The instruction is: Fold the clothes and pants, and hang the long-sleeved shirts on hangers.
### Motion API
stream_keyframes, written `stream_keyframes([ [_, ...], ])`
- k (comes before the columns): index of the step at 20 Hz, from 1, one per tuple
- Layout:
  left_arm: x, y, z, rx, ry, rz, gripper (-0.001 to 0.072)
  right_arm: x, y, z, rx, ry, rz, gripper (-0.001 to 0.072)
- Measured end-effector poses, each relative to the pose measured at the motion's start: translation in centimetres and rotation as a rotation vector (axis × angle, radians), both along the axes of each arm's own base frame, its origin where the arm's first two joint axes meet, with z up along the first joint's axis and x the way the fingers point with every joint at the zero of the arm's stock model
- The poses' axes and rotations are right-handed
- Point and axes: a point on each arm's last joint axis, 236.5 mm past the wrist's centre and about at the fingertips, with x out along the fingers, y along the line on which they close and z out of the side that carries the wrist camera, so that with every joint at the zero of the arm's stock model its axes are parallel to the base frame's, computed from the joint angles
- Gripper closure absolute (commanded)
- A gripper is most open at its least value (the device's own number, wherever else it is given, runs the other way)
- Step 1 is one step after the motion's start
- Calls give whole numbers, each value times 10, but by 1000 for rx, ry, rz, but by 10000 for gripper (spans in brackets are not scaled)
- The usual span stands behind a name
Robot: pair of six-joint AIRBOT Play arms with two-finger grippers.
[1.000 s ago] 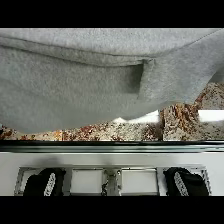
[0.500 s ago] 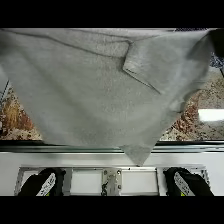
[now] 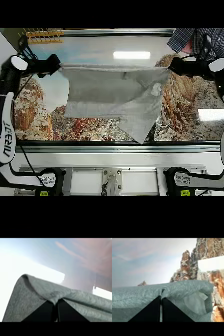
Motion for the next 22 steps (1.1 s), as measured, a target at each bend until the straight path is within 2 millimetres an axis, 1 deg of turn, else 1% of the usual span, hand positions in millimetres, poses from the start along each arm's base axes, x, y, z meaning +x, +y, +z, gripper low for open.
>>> stream_keyframes([
  [2,8,-2,-23,-17,24,9,701,7,-4,-20,-2,25,-11,698],
  [3,10,-2,-34,-22,43,10,699,9,-5,-26,-2,32,-14,691],
  [4,10,-1,-42,-26,56,12,511,10,-6,-30,-2,38,-17,614],
  [5,11,1,-48,-24,67,15,126,12,-8,-34,-12,38,-21,369],
  [6,11,5,-52,-20,74,21,25,13,-11,-36,-20,38,-25,216],
  [8,6,10,-55,-32,98,26,25,11,-11,-34,-13,40,-23,209],
  [9,2,13,-51,-41,108,26,25,9,-10,-30,-10,40,-18,209],
  [10,-4,19,-48,-41,113,33,25,6,-12,-22,-20,29,-14,209],
  [11,-14,27,-47,-33,127,39,25,0,-13,-16,-33,24,-2,209],
  [12,-28,33,-50,-28,153,46,25,-10,-10,-10,-45,30,24,210],
  [13,-46,36,-58,-31,191,50,25,-21,-6,-7,-55,41,46,209],
  [15,-88,40,-82,-36,282,60,25,-49,-2,-3,-75,63,74,209],
  [17,-135,35,-113,-57,384,72,25,-80,7,-7,-75,95,99,210],
  [19,-174,28,-142,-92,466,109,25,-107,14,-12,-73,117,111,209],
  [21,-197,20,-162,-142,505,151,25,-130,21,-20,-63,138,121,209],
  [22,-203,14,-169,-169,513,169,25,-138,24,-22,-55,143,124,209],
])
